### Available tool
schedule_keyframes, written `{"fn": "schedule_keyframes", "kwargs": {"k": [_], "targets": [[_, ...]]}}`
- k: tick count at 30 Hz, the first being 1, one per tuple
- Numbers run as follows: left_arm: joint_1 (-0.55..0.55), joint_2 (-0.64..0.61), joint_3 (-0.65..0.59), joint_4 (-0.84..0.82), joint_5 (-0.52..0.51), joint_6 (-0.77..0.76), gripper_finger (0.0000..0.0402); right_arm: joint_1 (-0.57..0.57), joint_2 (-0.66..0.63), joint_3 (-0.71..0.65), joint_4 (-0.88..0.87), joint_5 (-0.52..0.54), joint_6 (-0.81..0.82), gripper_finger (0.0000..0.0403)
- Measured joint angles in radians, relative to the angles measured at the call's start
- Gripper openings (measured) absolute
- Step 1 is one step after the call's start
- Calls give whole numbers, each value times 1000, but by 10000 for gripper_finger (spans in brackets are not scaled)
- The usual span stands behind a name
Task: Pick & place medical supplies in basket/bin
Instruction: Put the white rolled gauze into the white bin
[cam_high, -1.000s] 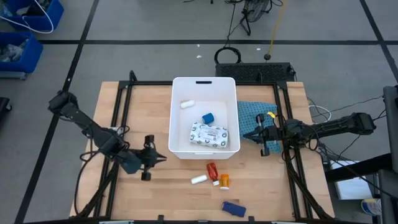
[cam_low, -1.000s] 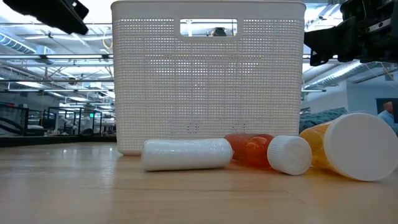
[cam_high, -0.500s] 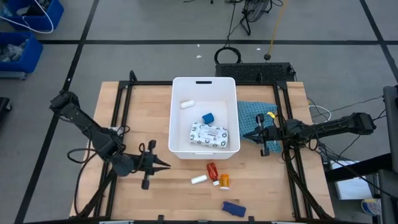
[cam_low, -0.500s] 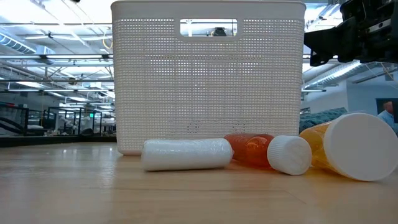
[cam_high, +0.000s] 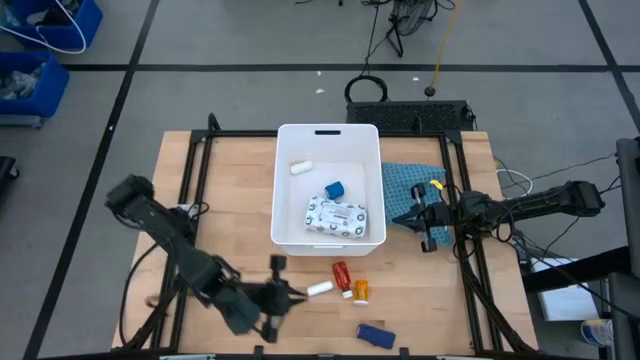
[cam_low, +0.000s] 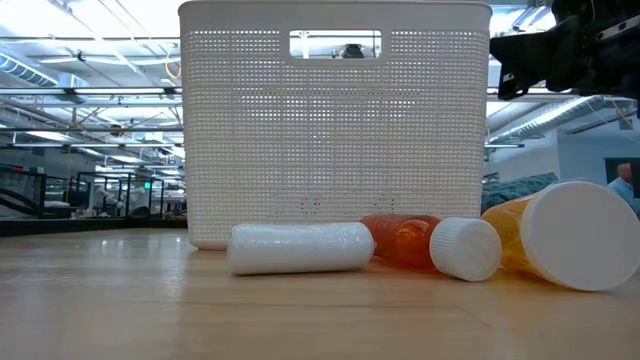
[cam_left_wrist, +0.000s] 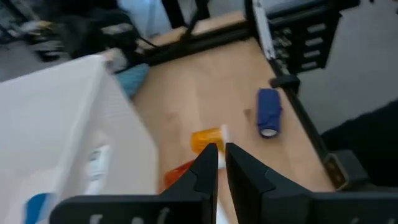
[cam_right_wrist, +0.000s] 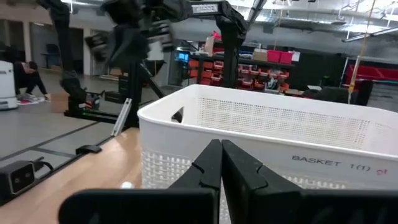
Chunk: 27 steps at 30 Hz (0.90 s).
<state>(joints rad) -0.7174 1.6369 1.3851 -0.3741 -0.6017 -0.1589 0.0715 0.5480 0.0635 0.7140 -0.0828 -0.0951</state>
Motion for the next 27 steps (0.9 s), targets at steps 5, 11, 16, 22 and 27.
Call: {"fn": "schedule_keyframes", "kwargs": {"k": [5,11,16,22,27], "targets": [[2,154,89,-1,21,3,37,0,0,0,0,0,27,0],[45,275,98,10,7,-123,49,0,0,0,9,-1,53,0],[80,335,98,8,57,-218,114,0,0,0,21,-25,63,0],[93,354,98,-29,115,-328,222,1,0,0,36,-27,46,0],[87,354,98,-102,79,-405,274,1,0,0,46,-27,28,0]]}}
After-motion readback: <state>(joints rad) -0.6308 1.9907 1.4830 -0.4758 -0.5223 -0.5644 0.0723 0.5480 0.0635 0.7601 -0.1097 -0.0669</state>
